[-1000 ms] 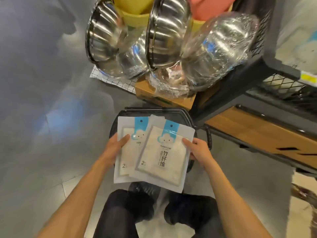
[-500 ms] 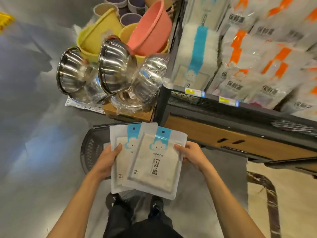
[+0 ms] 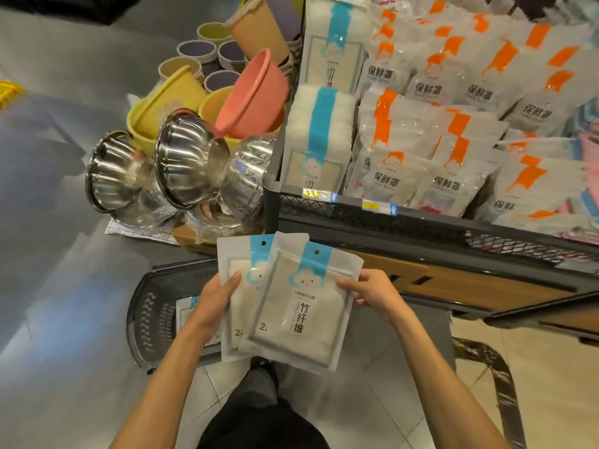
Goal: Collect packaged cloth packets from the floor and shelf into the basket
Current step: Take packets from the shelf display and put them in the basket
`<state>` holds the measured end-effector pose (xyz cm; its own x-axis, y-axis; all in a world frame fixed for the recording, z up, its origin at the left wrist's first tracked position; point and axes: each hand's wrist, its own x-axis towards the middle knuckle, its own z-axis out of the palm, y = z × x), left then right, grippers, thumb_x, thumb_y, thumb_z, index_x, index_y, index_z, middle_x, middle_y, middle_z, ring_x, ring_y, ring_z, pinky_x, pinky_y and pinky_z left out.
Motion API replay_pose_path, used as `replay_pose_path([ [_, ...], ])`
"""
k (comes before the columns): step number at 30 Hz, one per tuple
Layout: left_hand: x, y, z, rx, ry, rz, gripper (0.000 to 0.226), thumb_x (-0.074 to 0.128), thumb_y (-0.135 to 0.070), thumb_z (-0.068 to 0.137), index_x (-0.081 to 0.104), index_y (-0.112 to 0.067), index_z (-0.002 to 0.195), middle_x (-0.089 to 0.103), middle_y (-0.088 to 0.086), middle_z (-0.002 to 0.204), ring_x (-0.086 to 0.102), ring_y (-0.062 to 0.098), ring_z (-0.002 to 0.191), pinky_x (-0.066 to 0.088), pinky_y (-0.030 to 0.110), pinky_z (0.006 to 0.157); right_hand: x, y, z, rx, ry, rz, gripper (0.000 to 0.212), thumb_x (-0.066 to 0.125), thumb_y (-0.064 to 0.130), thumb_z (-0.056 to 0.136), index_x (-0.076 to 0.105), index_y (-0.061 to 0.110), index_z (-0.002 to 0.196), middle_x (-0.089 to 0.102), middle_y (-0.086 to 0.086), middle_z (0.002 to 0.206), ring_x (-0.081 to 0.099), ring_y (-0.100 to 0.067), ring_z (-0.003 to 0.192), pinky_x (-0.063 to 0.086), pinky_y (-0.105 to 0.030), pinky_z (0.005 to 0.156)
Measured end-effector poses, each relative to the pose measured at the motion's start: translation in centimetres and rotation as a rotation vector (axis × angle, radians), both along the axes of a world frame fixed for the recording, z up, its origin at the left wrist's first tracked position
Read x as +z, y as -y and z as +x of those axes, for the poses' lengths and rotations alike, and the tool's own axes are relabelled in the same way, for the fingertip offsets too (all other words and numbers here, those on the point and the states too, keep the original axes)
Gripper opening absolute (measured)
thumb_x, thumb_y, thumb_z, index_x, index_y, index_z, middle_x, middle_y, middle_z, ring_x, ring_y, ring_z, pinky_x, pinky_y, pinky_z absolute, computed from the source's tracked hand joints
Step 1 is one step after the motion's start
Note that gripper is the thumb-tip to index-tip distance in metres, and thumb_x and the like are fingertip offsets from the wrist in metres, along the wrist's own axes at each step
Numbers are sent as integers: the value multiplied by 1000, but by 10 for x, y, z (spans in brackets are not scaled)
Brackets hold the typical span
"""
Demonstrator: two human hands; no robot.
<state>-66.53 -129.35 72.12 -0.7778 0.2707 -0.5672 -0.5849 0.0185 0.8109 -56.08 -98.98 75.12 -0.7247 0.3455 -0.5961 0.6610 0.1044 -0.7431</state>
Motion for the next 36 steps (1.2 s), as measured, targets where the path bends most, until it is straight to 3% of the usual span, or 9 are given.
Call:
replay_pose_path([
  [10, 9, -38, -54, 9, -33, 56, 27, 58, -23, 101, 63, -13, 125, 74, 9, 115, 71, 27, 107, 55, 47, 93, 30, -38, -59, 54, -115, 23, 15, 75, 26, 88, 75, 20, 101, 77, 7, 94, 73, -11, 90, 60, -34, 79],
  [15, 14, -43, -96, 33, -53, 43, 24, 58, -23, 101, 65, -11, 120, 75, 10, 112, 72, 26, 103, 57, 43, 86, 44, -53, -98, 82, -163, 75, 8, 72, 19, 90, 72, 15, 97, 73, 5, 82, 62, 0, 56, 51, -19, 53],
  [21, 6, -39, -149, 117, -79, 12, 23, 57, -25, 102, 66, -14, 119, 77, 8, 107, 74, 23, 97, 58, 40, 81, 49, -82, -150, 20, -223, 30, 24, 75, 21, 88, 71, 10, 110, 78, -1, 95, 74, -16, 86, 55, -23, 62],
  [26, 1, -29, -178, 162, -106, -16, 26, 56, -23, 102, 64, -13, 125, 76, 9, 110, 72, 26, 101, 57, 42, 84, 70, -110, -185, -57, -332, 119, 15, 77, 19, 86, 71, 13, 99, 76, 4, 74, 71, -9, 67, 53, -22, 55],
  [31, -3, -17, -196, 167, -122, -51, 30, 58, -26, 101, 63, -13, 128, 76, 9, 110, 72, 29, 102, 57, 44, 85, 95, -129, -215, -98, -449, 187, 11, 77, 12, 85, 71, 12, 95, 73, 5, 71, 67, -2, 59, 51, -17, 52],
  [36, 1, -17, -208, 176, -131, -38, 29, 59, -27, 101, 64, -14, 126, 76, 9, 110, 73, 28, 102, 57, 46, 86, 103, -134, -250, -134, -528, 235, 12, 80, 13, 83, 73, 15, 92, 75, -5, 81, 70, -16, 69, 59, -34, 66],
])
